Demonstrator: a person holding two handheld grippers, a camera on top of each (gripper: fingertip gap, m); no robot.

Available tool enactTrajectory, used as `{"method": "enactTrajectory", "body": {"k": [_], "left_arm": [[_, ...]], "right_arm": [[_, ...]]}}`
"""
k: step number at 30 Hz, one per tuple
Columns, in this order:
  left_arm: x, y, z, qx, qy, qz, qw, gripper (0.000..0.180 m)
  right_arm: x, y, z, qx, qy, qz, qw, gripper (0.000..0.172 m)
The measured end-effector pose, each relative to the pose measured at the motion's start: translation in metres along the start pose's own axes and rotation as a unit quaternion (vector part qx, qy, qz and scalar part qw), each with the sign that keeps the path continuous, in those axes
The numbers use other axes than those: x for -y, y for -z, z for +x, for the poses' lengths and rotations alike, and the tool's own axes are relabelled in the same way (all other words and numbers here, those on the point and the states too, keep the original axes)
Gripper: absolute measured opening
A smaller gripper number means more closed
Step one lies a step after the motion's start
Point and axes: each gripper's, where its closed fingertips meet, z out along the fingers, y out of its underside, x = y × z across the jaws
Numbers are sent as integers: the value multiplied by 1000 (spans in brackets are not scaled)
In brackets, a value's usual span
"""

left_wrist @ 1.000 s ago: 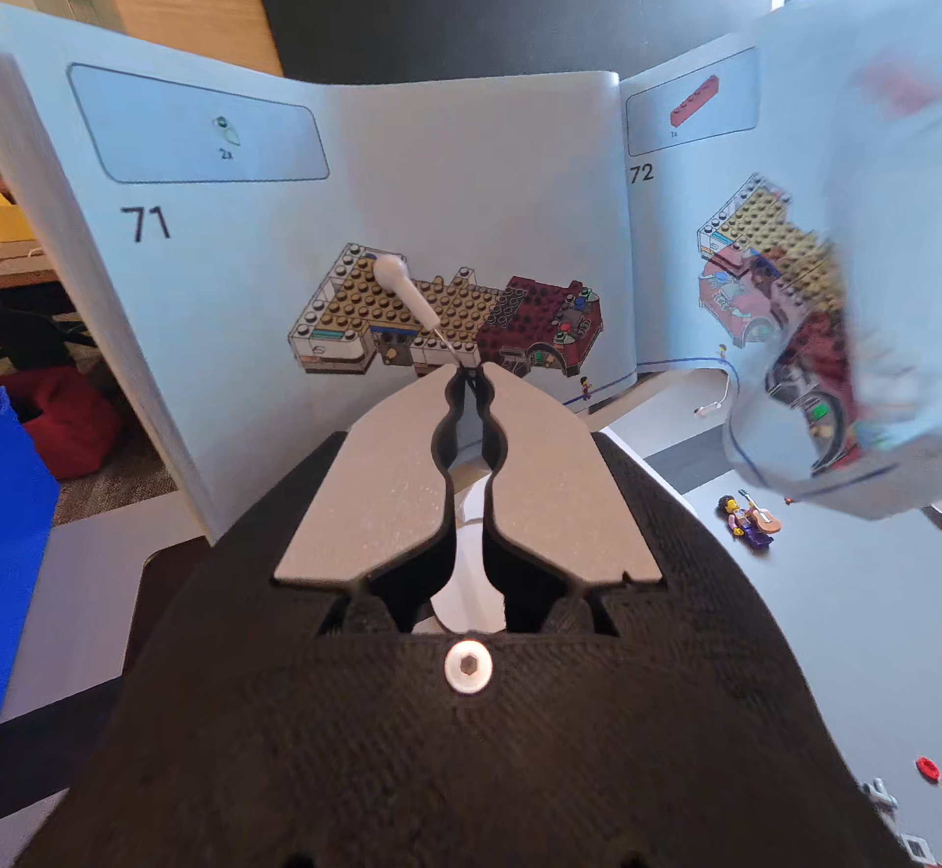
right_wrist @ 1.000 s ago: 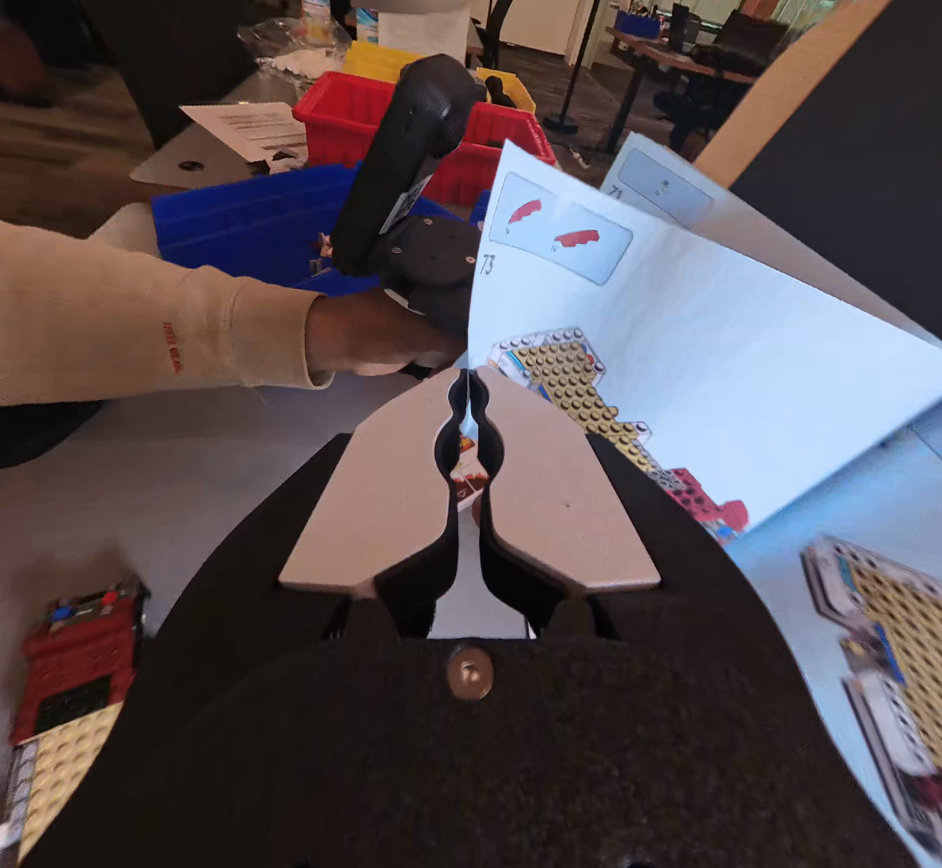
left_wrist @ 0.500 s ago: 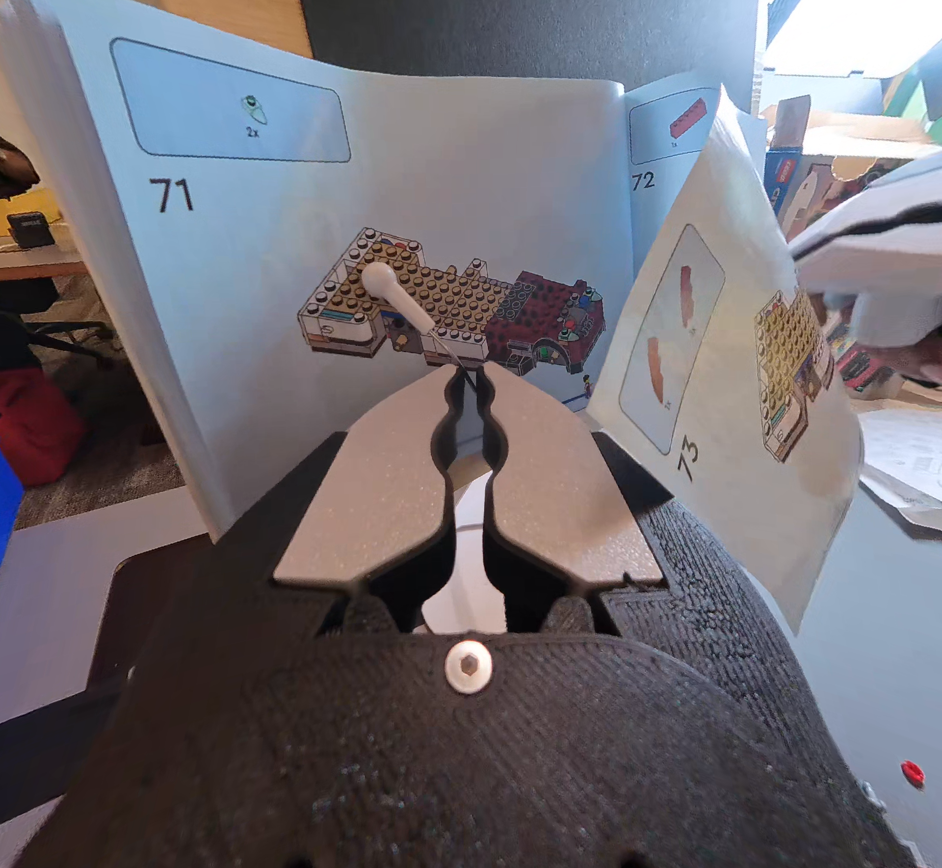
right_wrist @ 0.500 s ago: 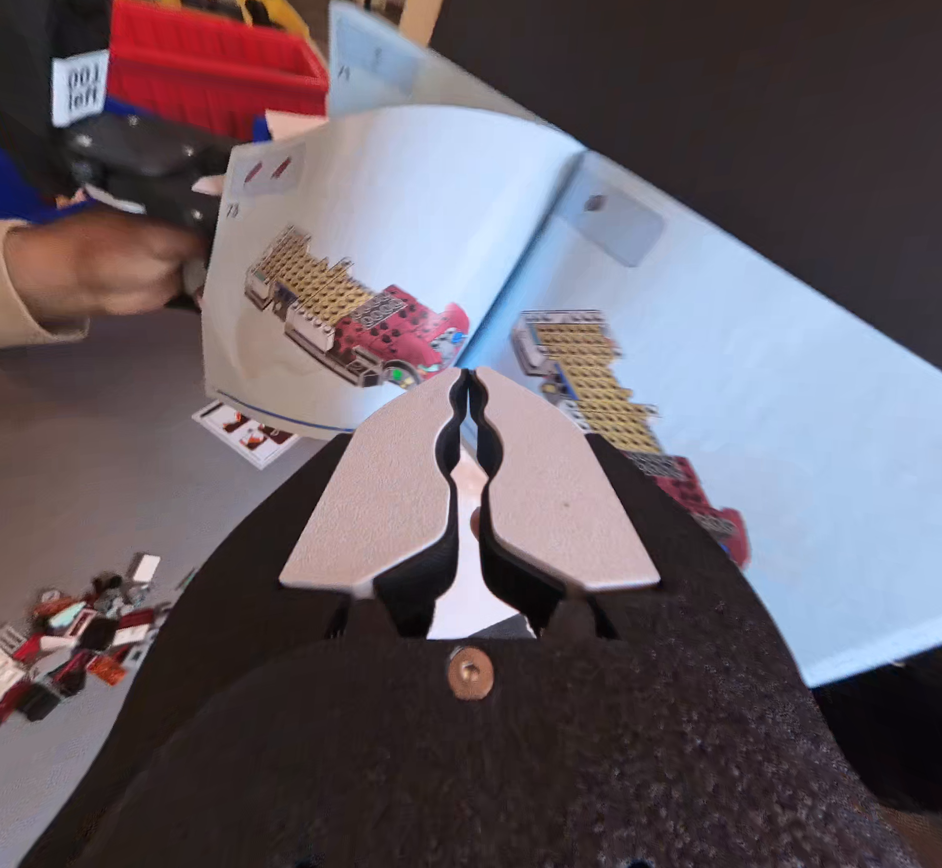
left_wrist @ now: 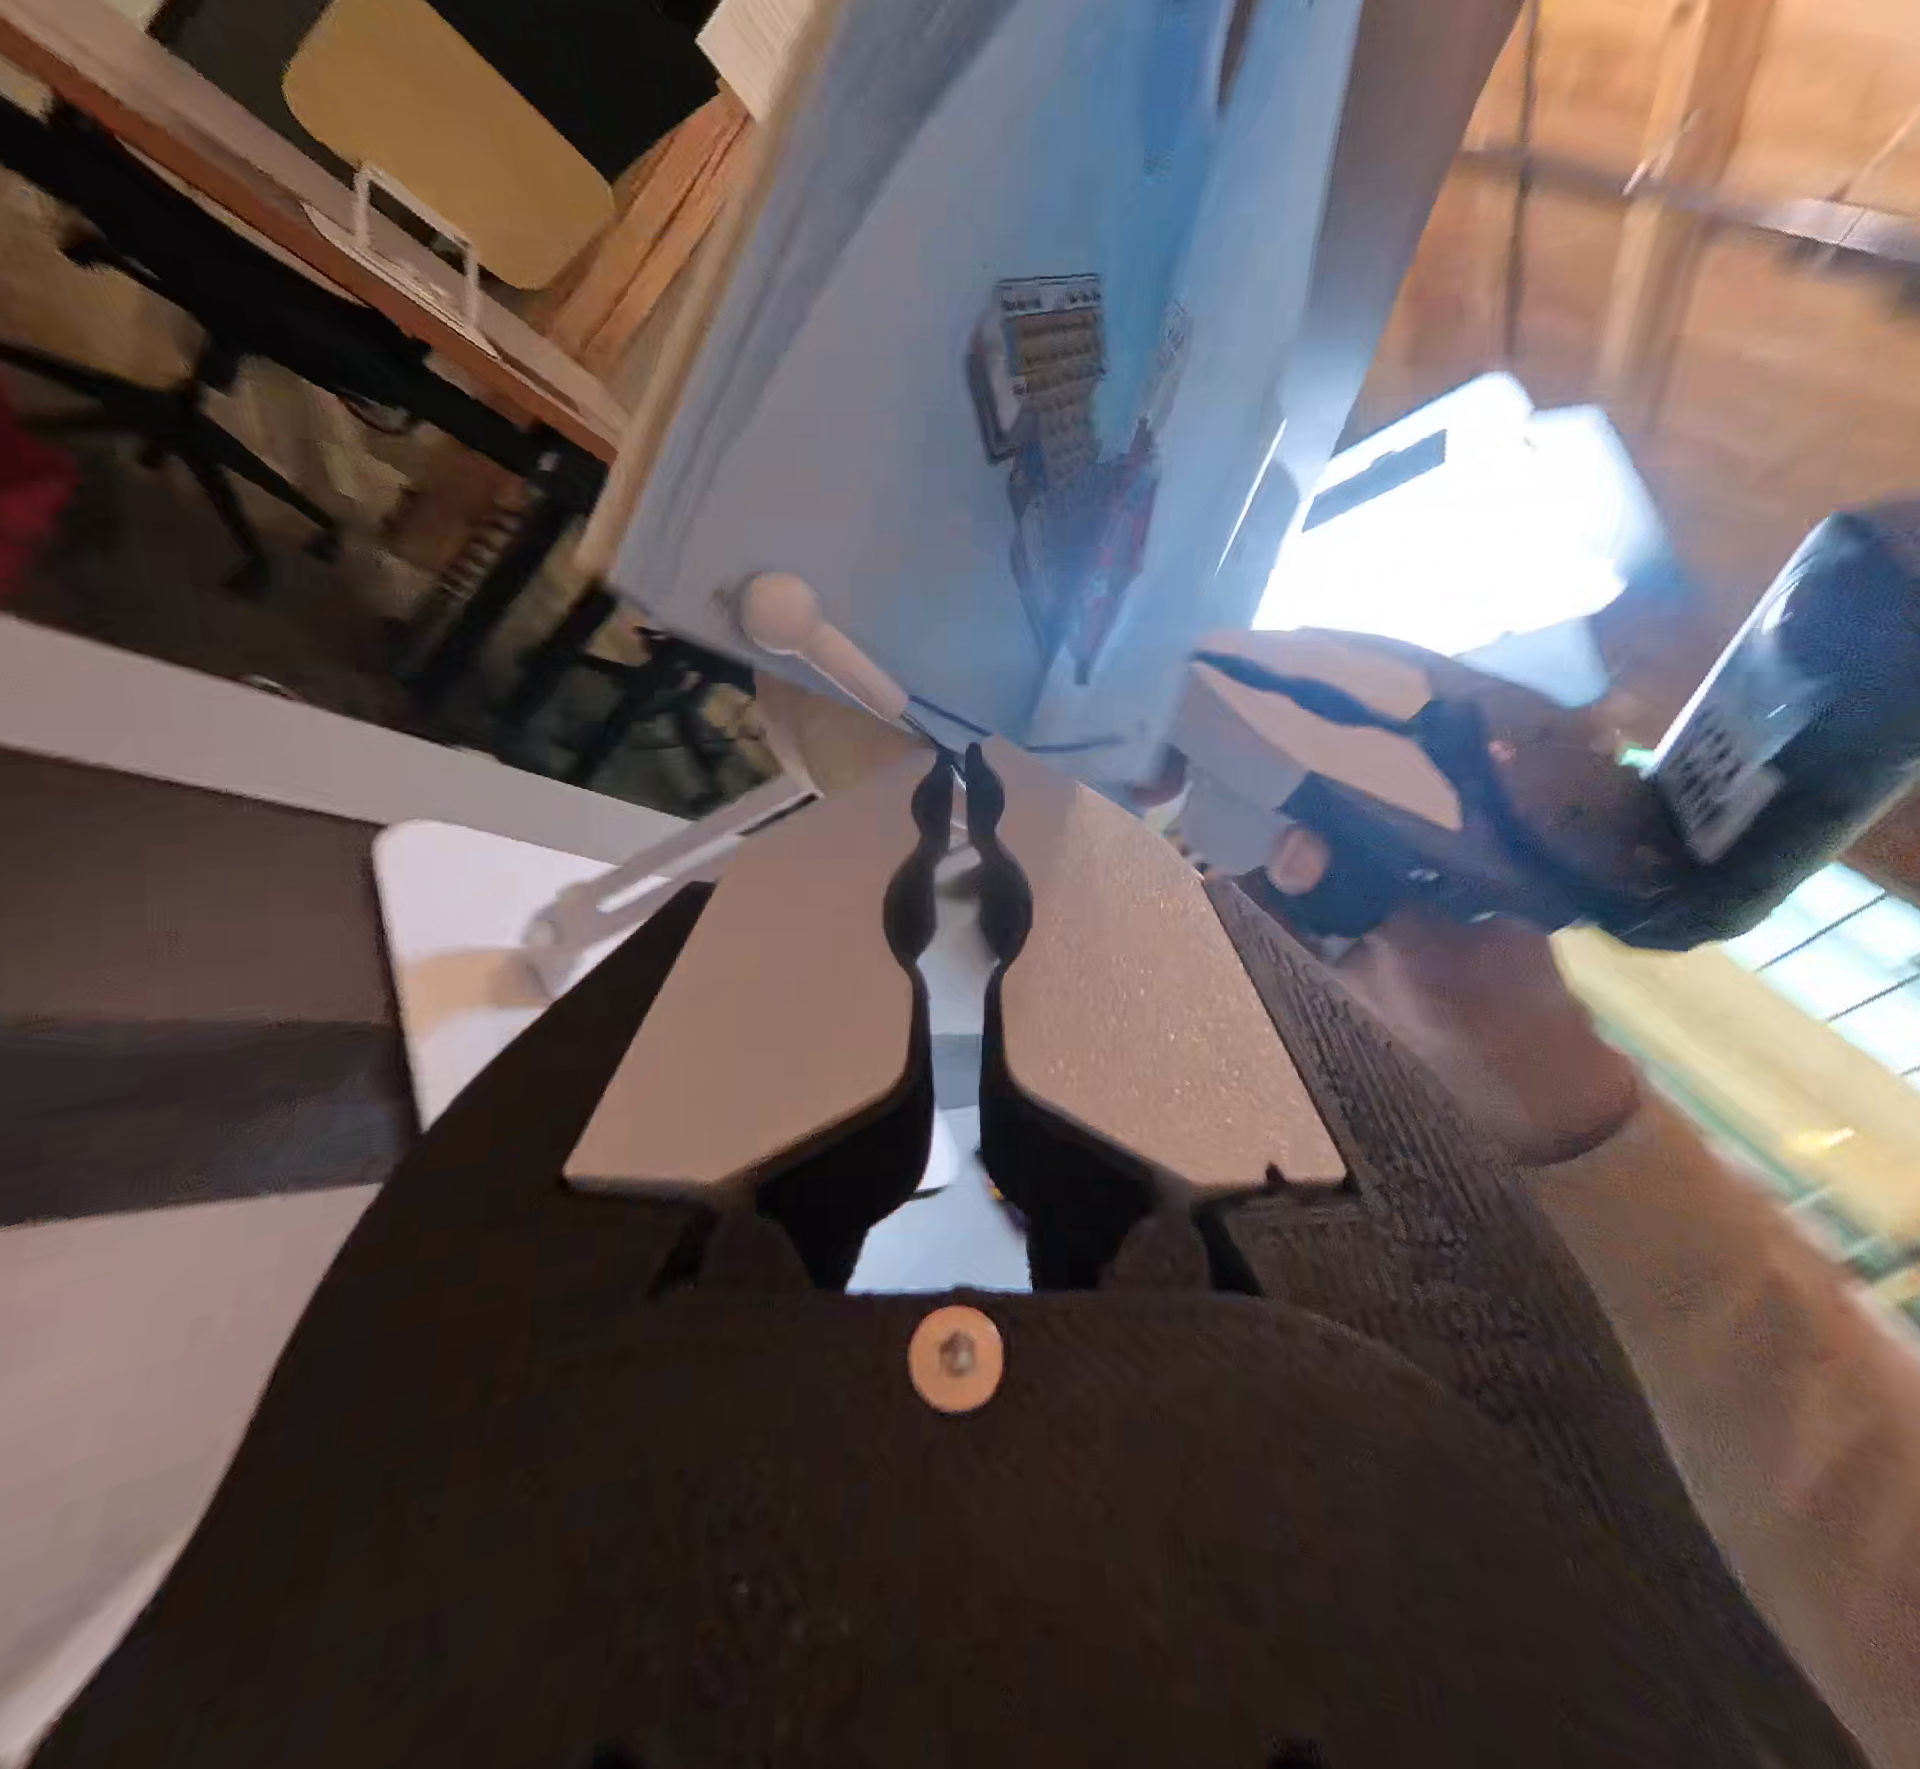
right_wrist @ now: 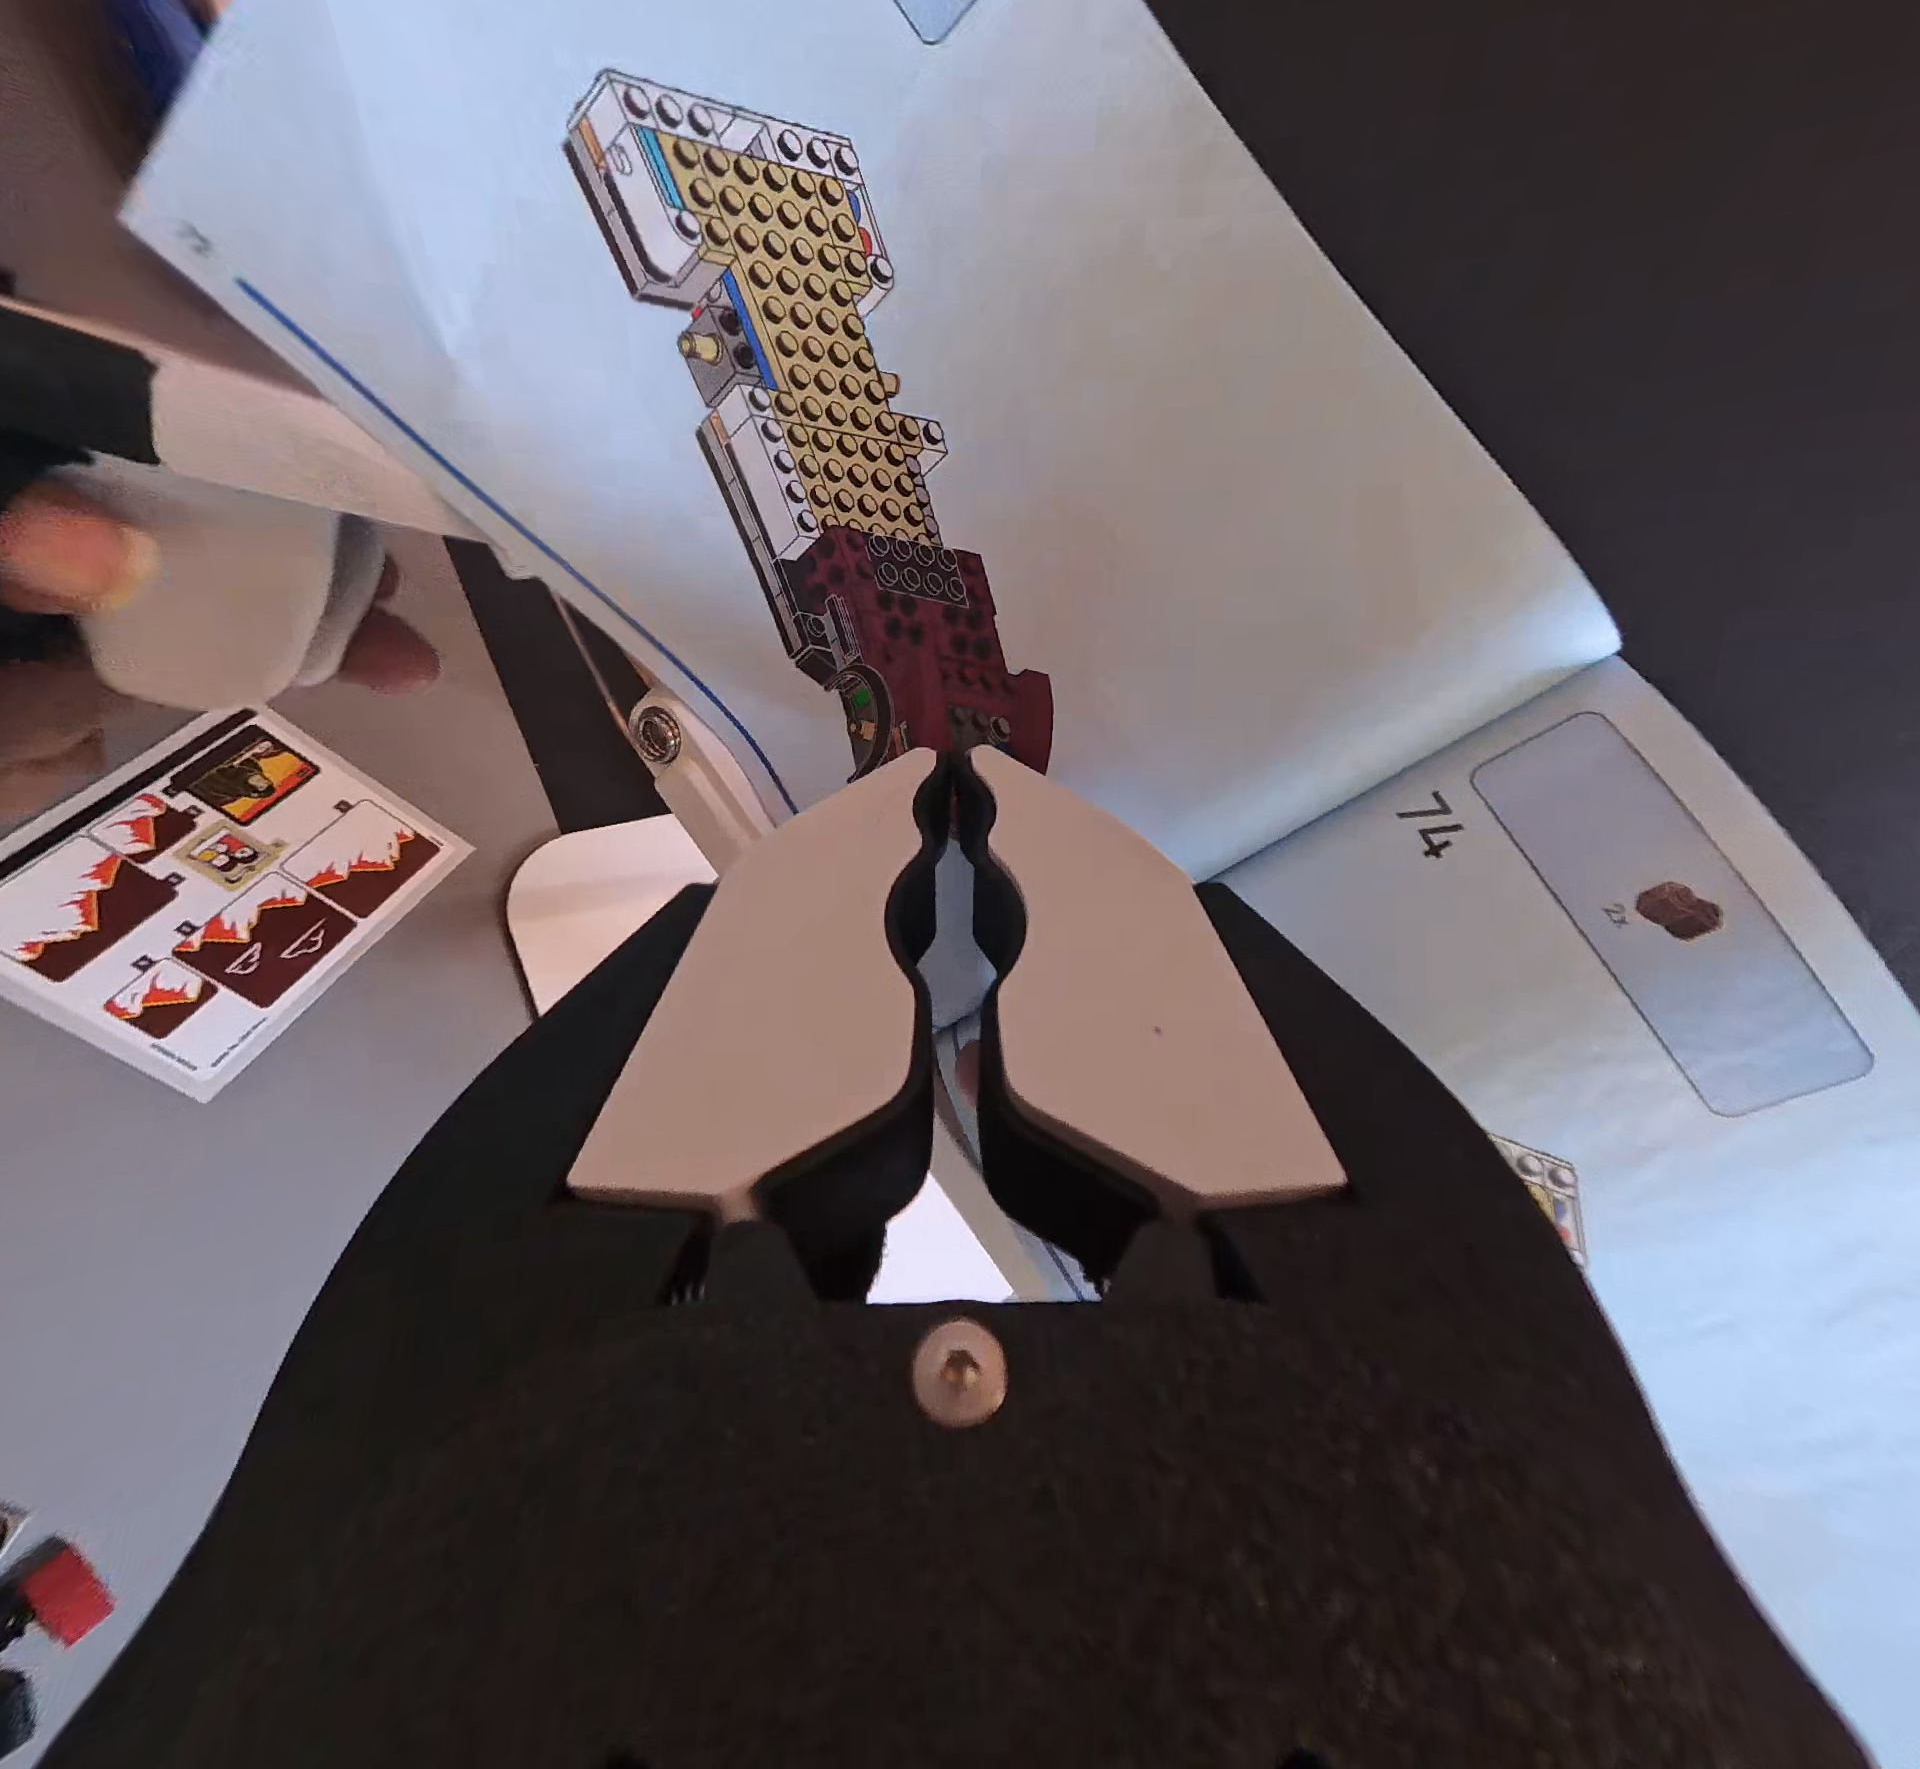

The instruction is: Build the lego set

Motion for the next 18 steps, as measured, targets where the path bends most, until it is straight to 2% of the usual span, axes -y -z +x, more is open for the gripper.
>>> {"method": "enactTrajectory", "body": {"k": [2,4,6,7,9,11,12,14,18], "left_arm": [[-6,5,-2,-28,101,39,994,2],[-13,8,-4,-45,162,77,983,2],[-15,10,-2,-47,174,100,979,2],[-12,9,1,-36,148,99,983,1],[-5,6,9,3,19,63,998,2],[1,-1,20,43,-149,4,988,2],[3,-6,24,63,-226,-30,972,2],[5,-19,32,87,-364,-99,922,3],[-10,-47,43,86,-518,-208,825,2]], "right_arm": [[0,-2,0,-3,-1,-2,1000,0],[0,-4,0,-9,4,-7,1000,0],[0,-5,0,-17,13,-12,1000,0],[0,-6,-2,-17,18,-15,1000,0],[0,-9,-5,-15,22,-19,999,0],[1,-10,-6,-15,25,-18,999,0],[1,-10,-6,-15,24,-16,999,0],[1,-10,-7,-11,15,-10,1000,0],[2,-8,-8,-6,10,2,1000,0]]}}
